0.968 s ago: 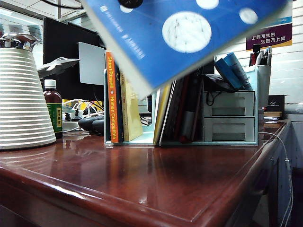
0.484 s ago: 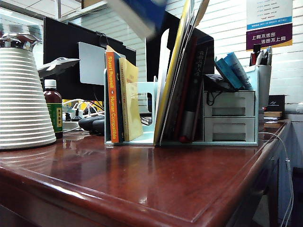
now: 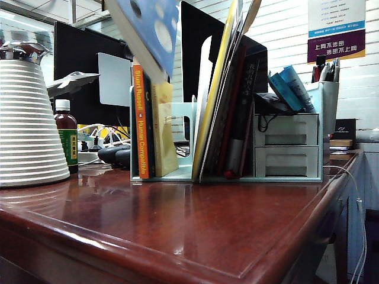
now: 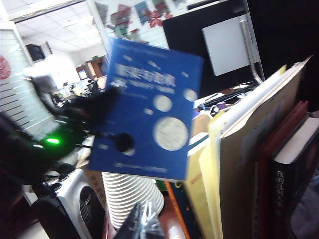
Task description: Pick up the blue book and put it on the bookshelf.
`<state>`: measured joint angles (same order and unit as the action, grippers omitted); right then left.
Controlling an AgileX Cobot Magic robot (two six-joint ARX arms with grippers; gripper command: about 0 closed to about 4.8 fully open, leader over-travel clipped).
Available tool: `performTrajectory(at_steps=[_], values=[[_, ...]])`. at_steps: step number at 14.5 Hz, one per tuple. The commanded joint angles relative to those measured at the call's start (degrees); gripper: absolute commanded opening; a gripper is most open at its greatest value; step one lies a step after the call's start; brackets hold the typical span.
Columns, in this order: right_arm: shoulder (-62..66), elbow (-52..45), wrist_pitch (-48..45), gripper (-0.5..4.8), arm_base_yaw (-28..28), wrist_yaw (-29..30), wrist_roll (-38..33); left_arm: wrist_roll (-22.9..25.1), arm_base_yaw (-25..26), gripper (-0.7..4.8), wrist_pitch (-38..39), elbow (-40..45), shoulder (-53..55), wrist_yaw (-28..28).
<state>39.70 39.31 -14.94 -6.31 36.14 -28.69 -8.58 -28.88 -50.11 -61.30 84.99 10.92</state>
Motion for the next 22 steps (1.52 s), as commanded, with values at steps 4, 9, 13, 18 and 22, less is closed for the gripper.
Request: performTrajectory(at_steps=[4, 9, 13, 18, 22], values=[[0.00, 0.22, -0.24, -0.03, -0.11, 1.55, 0.20, 3.04, -2.62, -0.06, -10.84, -2.45, 7.63, 1.27], [0.00, 0.22, 0.17, -0.03, -0.11, 4.07, 0.15, 11.43, -5.79, -0.06, -10.88, -10.51, 16.24, 6.47], [0.00, 0.20, 1.42, -0.03, -0.11, 4.07, 0.17, 20.24, -5.79, -0.06, -15.26, -12.90, 13.66, 7.48], [0.04, 0.20, 1.88, -0.03, -0.11, 7.58, 1.49, 16.06, -5.79, -0.06, -11.08, -12.87, 21.64, 9.03], [0.02, 0.22, 7.32, -0.04, -0.15, 7.76, 6.27, 13.64, -5.79, -0.06, -9.14, -12.87, 23.93, 9.88]])
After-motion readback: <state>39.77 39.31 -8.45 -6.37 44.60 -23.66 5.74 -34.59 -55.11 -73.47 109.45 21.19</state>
